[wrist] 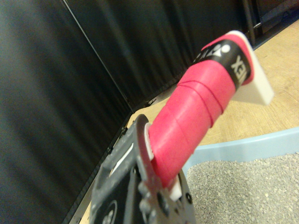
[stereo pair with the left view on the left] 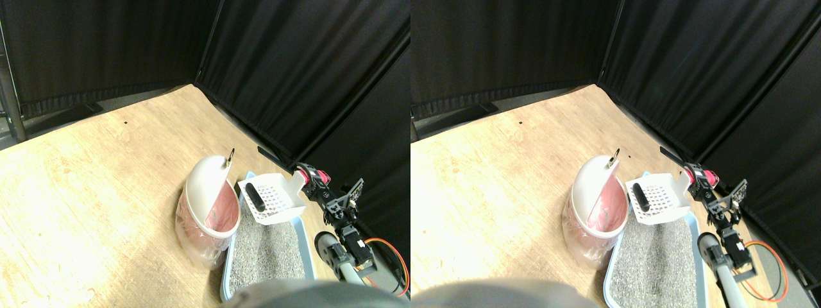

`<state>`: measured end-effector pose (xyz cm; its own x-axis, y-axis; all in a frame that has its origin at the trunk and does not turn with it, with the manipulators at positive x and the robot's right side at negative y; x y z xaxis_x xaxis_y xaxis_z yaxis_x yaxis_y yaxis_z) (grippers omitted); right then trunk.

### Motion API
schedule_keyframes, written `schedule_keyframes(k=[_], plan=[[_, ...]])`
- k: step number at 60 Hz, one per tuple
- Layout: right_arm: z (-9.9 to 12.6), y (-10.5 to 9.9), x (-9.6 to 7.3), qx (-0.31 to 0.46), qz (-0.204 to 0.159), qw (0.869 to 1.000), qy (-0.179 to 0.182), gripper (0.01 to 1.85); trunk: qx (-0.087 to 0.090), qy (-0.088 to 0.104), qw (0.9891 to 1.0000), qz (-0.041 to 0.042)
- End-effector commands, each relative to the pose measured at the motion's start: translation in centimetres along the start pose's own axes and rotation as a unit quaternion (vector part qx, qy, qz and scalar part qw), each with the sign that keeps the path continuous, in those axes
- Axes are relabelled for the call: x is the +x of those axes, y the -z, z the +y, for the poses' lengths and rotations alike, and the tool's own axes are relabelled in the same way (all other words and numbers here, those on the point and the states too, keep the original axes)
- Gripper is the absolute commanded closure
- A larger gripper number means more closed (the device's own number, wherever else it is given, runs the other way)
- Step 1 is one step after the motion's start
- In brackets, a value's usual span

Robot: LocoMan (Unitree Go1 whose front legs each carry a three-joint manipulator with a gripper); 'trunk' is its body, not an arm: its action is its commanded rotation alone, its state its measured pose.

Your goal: Scoop (unimanual)

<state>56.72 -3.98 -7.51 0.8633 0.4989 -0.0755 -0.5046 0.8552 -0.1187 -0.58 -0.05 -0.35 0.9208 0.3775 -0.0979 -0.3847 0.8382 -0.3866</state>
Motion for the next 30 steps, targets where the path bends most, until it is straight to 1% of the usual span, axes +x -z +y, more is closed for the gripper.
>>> schedule_keyframes(k=[1,4,5,14,16,17,20,24,25,30], plan=[[0.7,-1.1,0.4,-0.029,-0.020,0.999,-0.023,1.80,-0.039,-0.026,0.9989,0.0025],[0.9,-1.1,0.5,-0.040,-0.019,0.999,-0.028,1.80,-0.040,-0.027,0.9988,0.0021],[1.0,-1.1,0.6,-0.043,-0.019,0.998,-0.037,1.80,-0.041,-0.027,0.9988,0.0023],[1.5,-1.1,0.8,-0.064,0.000,0.997,-0.037,1.80,-0.044,-0.029,0.9986,0.0025],[1.8,-1.1,0.9,-0.088,0.002,0.995,-0.045,1.80,-0.044,-0.029,0.9986,0.0025],[1.8,-1.1,1.0,-0.098,-0.002,0.994,-0.056,1.80,-0.044,-0.029,0.9986,0.0025],[2.0,-1.1,1.1,-0.098,0.000,0.993,-0.059,1.80,-0.044,-0.029,0.9986,0.0025],[2.4,-1.2,1.1,-0.103,0.018,0.993,-0.047,1.80,-0.045,-0.030,0.9985,0.0025],[2.5,-1.2,1.1,-0.104,0.020,0.993,-0.048,1.80,-0.045,-0.030,0.9985,0.0014],[2.7,-1.2,1.2,-0.110,0.027,0.993,-0.044,1.80,-0.045,-0.030,0.9985,0.0014]])
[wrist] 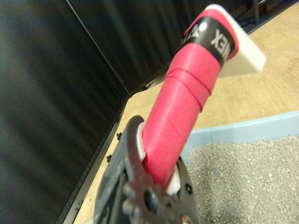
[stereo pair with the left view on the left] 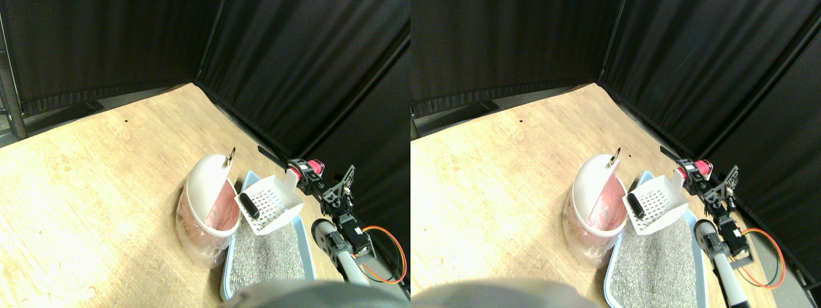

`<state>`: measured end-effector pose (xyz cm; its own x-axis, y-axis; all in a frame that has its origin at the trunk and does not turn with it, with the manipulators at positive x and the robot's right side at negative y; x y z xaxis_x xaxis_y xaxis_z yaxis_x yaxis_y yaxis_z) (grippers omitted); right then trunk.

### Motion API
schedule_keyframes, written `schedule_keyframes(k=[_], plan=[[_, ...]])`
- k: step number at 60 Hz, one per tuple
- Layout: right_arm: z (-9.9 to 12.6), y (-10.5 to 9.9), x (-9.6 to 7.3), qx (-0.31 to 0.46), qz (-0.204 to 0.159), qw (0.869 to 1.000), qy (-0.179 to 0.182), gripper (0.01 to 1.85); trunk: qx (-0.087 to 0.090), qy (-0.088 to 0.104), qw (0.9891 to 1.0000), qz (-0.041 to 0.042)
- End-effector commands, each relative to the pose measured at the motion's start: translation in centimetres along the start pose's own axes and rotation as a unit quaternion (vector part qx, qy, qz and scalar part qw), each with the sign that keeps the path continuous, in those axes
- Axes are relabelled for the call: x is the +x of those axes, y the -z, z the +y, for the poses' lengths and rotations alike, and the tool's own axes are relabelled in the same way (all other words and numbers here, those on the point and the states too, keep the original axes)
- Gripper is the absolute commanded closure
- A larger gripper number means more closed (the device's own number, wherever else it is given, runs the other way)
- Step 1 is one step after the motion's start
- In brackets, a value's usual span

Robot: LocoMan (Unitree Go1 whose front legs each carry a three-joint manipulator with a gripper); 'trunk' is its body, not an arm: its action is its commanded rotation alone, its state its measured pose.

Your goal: Scoop (unimanual)

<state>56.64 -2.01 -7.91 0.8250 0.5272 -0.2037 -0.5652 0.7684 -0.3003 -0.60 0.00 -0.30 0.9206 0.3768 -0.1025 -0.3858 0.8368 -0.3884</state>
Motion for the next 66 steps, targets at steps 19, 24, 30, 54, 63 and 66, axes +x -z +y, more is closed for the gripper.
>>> schedule_keyframes(k=[19,24,30,54,63,66], plan=[[1.0,-2.1,0.0,-0.052,-0.040,0.998,-0.006,1.80,-0.042,-0.031,0.9986,-0.0036],[0.9,-2.2,0.0,-0.065,-0.048,0.997,-0.006,1.80,-0.042,-0.029,0.9987,-0.0037],[0.8,-2.4,-0.3,-0.072,-0.047,0.996,-0.004,1.80,-0.042,-0.026,0.9988,-0.0056],[0.3,-2.2,-0.8,-0.095,-0.056,0.994,-0.008,1.80,-0.043,-0.025,0.9987,-0.0055],[0.0,-1.7,-1.3,-0.072,-0.064,0.995,-0.001,1.80,-0.031,-0.015,0.9994,-0.0048],[-0.2,-1.5,-1.6,-0.054,-0.057,0.997,0.011,1.80,-0.025,-0.010,0.9996,-0.0050]])
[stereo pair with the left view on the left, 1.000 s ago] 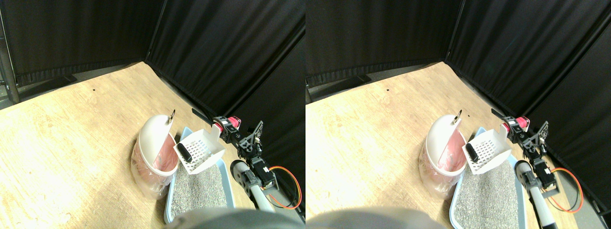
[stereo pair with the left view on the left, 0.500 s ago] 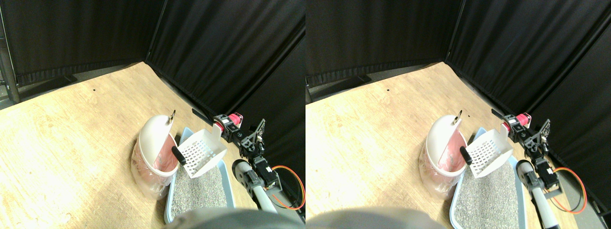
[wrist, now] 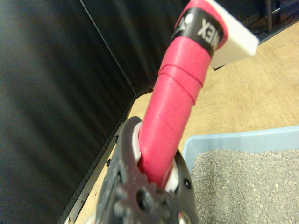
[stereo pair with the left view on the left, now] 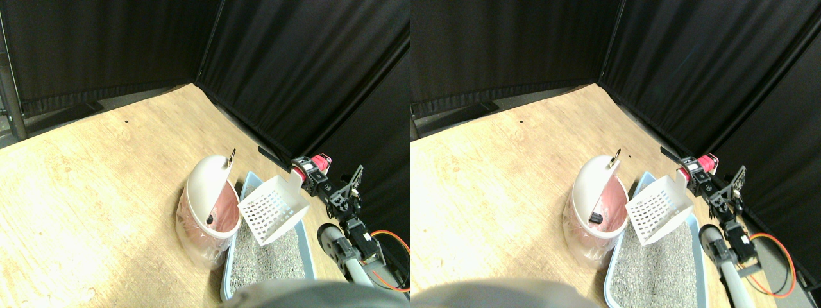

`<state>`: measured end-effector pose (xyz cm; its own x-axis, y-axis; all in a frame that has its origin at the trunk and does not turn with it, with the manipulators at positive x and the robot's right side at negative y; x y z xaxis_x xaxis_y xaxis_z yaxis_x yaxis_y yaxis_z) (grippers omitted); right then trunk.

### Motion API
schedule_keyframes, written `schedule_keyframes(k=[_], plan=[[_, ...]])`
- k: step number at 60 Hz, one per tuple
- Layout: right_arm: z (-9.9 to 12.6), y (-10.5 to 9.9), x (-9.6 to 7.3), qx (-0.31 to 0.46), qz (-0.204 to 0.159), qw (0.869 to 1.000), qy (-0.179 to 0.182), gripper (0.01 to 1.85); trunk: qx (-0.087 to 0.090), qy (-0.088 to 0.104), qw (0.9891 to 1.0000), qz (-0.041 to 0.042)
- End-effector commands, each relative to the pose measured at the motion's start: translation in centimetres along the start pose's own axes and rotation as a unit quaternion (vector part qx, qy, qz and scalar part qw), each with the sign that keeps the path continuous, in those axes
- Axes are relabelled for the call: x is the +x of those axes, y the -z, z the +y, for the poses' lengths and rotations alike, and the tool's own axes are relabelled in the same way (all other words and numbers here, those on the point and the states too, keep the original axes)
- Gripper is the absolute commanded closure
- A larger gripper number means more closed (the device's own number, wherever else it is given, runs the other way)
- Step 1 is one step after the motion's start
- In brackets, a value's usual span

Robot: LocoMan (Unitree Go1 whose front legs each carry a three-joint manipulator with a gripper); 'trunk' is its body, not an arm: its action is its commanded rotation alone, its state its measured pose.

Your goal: Scoop (unimanual)

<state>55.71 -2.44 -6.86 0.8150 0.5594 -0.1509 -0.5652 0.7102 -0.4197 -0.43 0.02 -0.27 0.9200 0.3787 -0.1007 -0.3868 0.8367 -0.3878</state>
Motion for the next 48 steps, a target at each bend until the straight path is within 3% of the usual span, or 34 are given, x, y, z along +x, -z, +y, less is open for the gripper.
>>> schedule_keyframes(k=[1,12,20,33,46,48], plan=[[-0.4,-0.4,-0.6,0.043,-0.028,0.998,0.036,1.80,-0.022,-0.007,0.9997,-0.0040],[-1.7,1.3,-2.5,0.131,-0.066,0.984,0.101,1.80,0.005,0.023,0.9997,0.0020],[-2.9,3.0,-4.4,0.157,-0.083,0.973,0.148,1.80,0.029,0.051,0.9983,0.0069],[-5.2,6.3,-7.6,0.203,-0.069,0.943,0.254,1.80,0.065,0.096,0.9932,0.0127],[-6.9,9.5,-10.3,0.205,-0.068,0.927,0.306,1.80,0.091,0.129,0.9874,0.0133],[-6.9,9.6,-10.4,0.206,-0.067,0.926,0.309,1.80,0.093,0.132,0.9869,0.0133]])
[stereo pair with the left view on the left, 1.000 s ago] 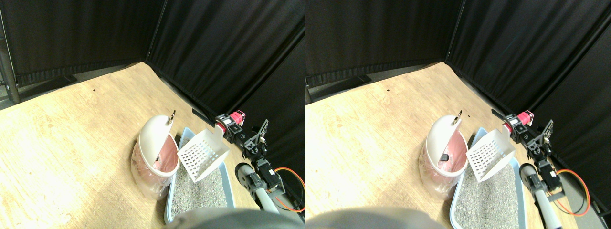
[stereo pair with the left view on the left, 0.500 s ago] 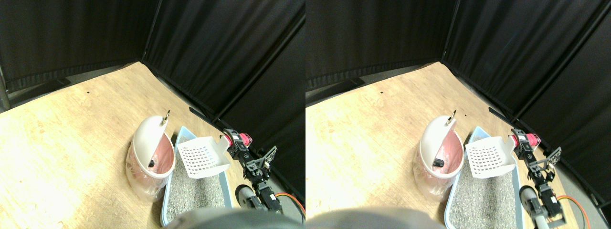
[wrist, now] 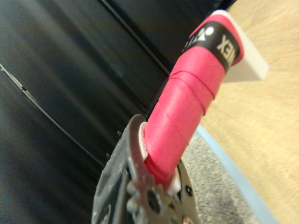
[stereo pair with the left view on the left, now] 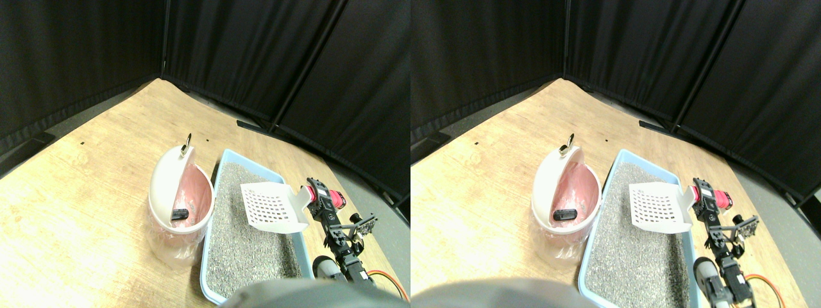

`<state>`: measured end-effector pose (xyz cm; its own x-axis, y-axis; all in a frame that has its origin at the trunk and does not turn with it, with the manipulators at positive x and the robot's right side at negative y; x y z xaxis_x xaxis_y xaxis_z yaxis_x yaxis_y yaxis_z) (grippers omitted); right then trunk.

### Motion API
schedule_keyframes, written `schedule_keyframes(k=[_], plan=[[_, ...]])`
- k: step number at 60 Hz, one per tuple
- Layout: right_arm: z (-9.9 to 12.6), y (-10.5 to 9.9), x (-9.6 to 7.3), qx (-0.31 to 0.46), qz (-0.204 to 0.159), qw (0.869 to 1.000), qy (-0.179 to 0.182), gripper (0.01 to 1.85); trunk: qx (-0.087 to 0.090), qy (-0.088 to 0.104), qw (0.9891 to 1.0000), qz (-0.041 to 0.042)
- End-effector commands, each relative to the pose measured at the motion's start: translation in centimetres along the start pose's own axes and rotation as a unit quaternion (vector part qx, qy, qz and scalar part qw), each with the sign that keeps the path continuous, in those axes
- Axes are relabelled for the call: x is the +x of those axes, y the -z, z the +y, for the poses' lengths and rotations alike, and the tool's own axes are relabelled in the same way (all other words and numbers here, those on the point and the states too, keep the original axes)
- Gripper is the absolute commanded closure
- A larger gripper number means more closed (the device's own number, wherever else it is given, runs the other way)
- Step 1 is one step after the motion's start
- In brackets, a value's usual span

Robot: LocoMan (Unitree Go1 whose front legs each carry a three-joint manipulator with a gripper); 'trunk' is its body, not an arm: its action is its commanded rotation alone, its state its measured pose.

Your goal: Scoop (unimanual)

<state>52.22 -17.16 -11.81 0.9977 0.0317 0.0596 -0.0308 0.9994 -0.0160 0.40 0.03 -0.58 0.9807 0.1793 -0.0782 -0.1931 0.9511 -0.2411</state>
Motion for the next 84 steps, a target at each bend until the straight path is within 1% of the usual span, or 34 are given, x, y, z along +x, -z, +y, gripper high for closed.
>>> schedule_keyframes(k=[1,2,3,6,10,12,16,19,22,23,28,31,33,37,52,57,61,65,70,72,73,78,80,84], plan=[[-0.8,-0.6,0.0,0.004,-0.030,0.999,0.018,1.80,0.009,0.031,0.9994,-0.0107],[-0.8,-0.6,0.0,0.004,-0.030,0.999,0.018,1.80,0.010,0.033,0.9994,-0.0108],[-1.2,-0.4,-0.1,0.008,-0.024,0.999,0.033,1.79,0.012,0.036,0.9992,-0.0115],[-1.7,-0.2,-0.2,0.007,-0.027,0.999,0.031,1.79,0.015,0.041,0.9990,-0.0118],[-2.7,0.2,-0.5,0.005,-0.023,0.999,0.044,1.80,0.019,0.049,0.9986,-0.0098],[-2.9,0.3,-0.5,0.004,-0.024,0.999,0.041,1.80,0.022,0.052,0.9984,-0.0092],[-3.6,0.6,-0.7,-0.001,-0.013,0.999,0.052,1.80,0.023,0.056,0.9981,-0.0090],[-4.3,0.8,-0.8,-0.003,-0.007,0.998,0.061,1.80,0.024,0.058,0.9980,-0.0082],[-4.5,0.9,-0.9,-0.005,-0.007,0.998,0.066,1.80,0.025,0.058,0.9979,-0.0072],[-4.7,1.1,-1.0,-0.005,-0.005,0.997,0.075,1.80,0.025,0.058,0.9979,-0.0072],[-5.2,1.6,-1.0,-0.007,-0.001,0.996,0.084,1.80,0.027,0.057,0.9980,-0.0055],[-5.3,1.9,-1.0,-0.003,0.000,0.996,0.087,1.80,0.026,0.056,0.9981,-0.0056],[-5.5,2.3,-1.0,-0.004,-0.001,0.997,0.081,1.80,0.028,0.055,0.9981,-0.0050],[-5.5,2.9,-0.9,0.000,0.001,0.997,0.082,1.80,0.027,0.054,0.9982,-0.0055],[-4.6,3.7,-0.4,0.015,0.009,0.997,0.081,1.80,0.023,0.048,0.9986,-0.0032],[-4.5,4.1,-0.2,0.017,0.015,0.996,0.086,1.79,0.021,0.043,0.9988,0.0007],[-4.4,4.6,-0.1,0.023,0.025,0.994,0.101,1.78,0.019,0.039,0.9991,0.0008],[-4.4,5.1,0.0,0.025,0.028,0.994,0.100,1.78,0.018,0.036,0.9992,0.0025],[-4.1,5.7,0.0,0.025,0.042,0.993,0.108,1.76,0.016,0.033,0.9993,0.0023],[-4.0,5.9,0.0,0.028,0.046,0.993,0.108,1.76,0.015,0.033,0.9993,0.0026],[-4.0,6.0,0.0,0.030,0.047,0.993,0.105,1.75,0.014,0.033,0.9994,0.0042],[-3.8,6.3,0.0,0.031,0.052,0.993,0.102,1.73,0.012,0.031,0.9995,0.0028],[-3.8,6.4,-0.1,0.030,0.054,0.993,0.103,1.74,0.011,0.029,0.9995,0.0048],[-3.8,6.4,-0.1,0.026,0.063,0.992,0.107,1.76,0.011,0.028,0.9995,0.0042]])
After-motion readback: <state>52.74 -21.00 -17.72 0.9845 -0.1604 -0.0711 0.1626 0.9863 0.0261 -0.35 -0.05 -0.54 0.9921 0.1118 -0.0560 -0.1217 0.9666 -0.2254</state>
